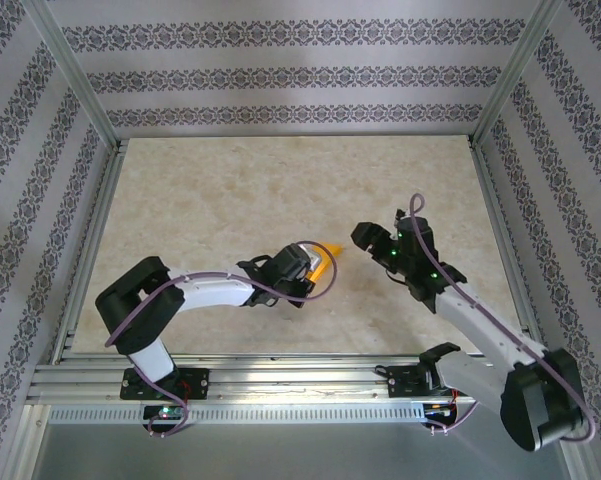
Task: Fold a paper plane with a square sheet of paper (pick it up from the middle)
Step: Fold the wing for the fifth time at the center of the table.
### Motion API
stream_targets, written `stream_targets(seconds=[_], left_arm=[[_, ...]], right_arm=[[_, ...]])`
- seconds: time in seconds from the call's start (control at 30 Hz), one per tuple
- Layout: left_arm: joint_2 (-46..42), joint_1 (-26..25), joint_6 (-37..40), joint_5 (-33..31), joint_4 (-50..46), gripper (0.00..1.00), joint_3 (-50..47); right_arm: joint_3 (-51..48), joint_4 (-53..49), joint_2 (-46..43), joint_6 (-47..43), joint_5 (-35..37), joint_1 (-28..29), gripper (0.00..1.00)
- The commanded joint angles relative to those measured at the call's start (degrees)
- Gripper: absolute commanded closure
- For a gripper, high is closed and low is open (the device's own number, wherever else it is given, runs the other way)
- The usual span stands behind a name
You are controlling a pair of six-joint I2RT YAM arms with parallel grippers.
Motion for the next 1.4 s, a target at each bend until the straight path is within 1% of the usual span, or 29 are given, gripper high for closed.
stream_targets(seconds=[0.0,0.07,0.17,0.2,0.3,0.4,0.47,0.53,0.57,0.63,0.73,0.83,0.93,1.07,1.27,1.37], left_arm=[[-0.3,3.1,-7.3,13.5,11.0,1.0,-2.6],[1.1,4.6,-9.7,17.7,14.2,1.0,-3.1],[3.5,5.7,-12.7,21.8,17.4,1.0,-3.0],[4.3,5.9,-13.7,22.9,18.5,1.0,-3.1],[6.1,6.2,-16.2,25.0,22.1,1.0,-3.5],[8.0,6.6,-18.7,27.0,25.5,1.0,-3.9],[8.9,6.7,-20.2,27.3,27.7,1.0,-4.3],[9.8,7.0,-21.9,28.0,30.1,1.0,-4.9],[10.1,7.1,-22.7,28.3,31.5,1.0,-5.2],[10.8,7.5,-24.3,28.5,33.9,1.0,-5.9],[10.9,7.7,-25.1,28.3,35.4,1.0,-6.9],[11.1,7.8,-26.2,27.9,37.0,1.0,-7.8],[11.7,7.9,-27.5,27.8,39.4,1.0,-8.7],[12.9,8.3,-29.4,28.0,42.7,1.0,-9.8],[13.2,8.6,-29.8,28.1,42.9,1.0,-10.1],[12.9,8.8,-30.2,27.7,43.2,1.0,-10.7]], right_arm=[[-3.7,0.8,-3.2,-6.3,-1.0,-1.9,0.02],[-5.0,2.3,-4.4,-5.1,-3.5,-2.9,0.02],[-6.6,6.8,-4.2,-3.9,-10.9,-4.9,0.02],[-6.6,8.3,-3.5,-4.1,-13.8,-5.1,0.02],[-5.1,7.6,-0.1,-5.0,-19.3,-5.1,0.02],[-4.6,9.8,4.3,-4.6,-23.3,-4.4,0.08],[-4.1,10.3,6.8,-5.0,-23.7,-2.9,0.13],[-3.5,10.1,9.2,-5.6,-24.0,-1.4,0.2],[-3.2,9.7,10.2,-5.8,-24.0,-1.1,0.25],[-3.0,10.1,12.6,-5.6,-23.8,-0.3,0.39],[-3.0,10.8,15.3,-5.1,-23.8,0.1,0.54],[-2.9,11.9,17.6,-4.5,-23.9,0.6,0.64],[-1.7,13.0,20.5,-4.8,-25.9,1.5,0.75],[-0.4,13.9,23.8,-5.0,-26.6,2.3,0.82],[0.9,16.3,28.3,-4.8,-28.1,2.9,0.87],[1.5,17.1,30.1,-4.9,-28.5,2.9,0.87]])
